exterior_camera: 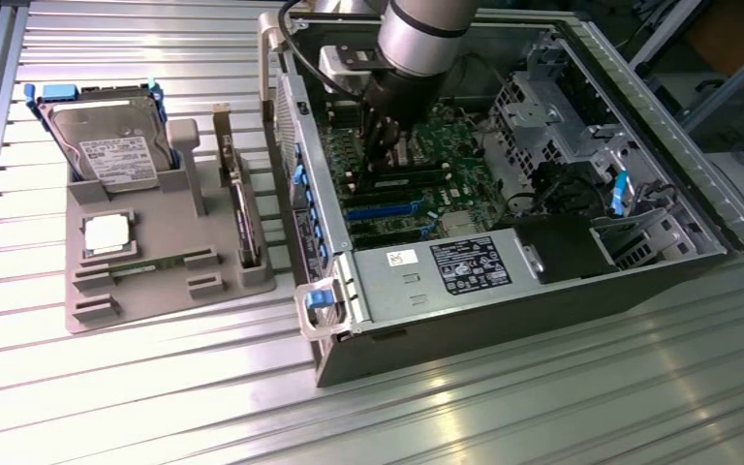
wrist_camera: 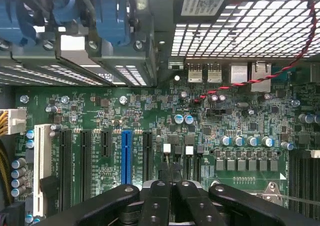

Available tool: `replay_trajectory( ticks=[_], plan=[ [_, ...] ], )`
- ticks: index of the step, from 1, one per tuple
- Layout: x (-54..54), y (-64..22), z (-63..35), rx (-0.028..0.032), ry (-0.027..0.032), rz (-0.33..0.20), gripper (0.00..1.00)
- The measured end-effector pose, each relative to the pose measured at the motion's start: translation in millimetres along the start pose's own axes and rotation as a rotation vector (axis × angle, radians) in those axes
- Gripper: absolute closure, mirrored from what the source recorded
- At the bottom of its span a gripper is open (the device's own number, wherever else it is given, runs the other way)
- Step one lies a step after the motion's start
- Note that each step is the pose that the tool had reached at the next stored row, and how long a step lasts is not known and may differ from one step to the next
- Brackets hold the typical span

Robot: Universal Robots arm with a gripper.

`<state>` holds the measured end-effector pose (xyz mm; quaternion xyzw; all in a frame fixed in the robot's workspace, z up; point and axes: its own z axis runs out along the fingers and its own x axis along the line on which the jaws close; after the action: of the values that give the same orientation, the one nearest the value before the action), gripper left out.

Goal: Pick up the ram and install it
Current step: 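Press down the ram until it locks into place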

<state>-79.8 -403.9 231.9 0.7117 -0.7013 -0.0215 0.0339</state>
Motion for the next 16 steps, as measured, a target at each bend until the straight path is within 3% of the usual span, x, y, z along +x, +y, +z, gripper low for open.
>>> replay_trajectory(
  ticks=[7, 8, 10, 11, 14, 16],
  plan=[
    [-0.1, -0.1, 1.2, 0.0005, -0.0009, 0.000, 0.89],
    [-0.1, 0.3, -4.6, 0.0009, -0.0015, 0.000, 0.89],
    [0.4, 1.5, -26.0, 0.0003, -0.0003, 0.000, 0.89],
    [0.5, 0.8, -27.9, 0.0004, -0.0005, 0.000, 0.89],
    [0.7, -10.6, -29.3, -0.0002, -0.0009, 0.000, 0.89],
    [0.9, -26.5, -30.5, -0.0035, -0.0016, 0.000, 0.89]
  ],
)
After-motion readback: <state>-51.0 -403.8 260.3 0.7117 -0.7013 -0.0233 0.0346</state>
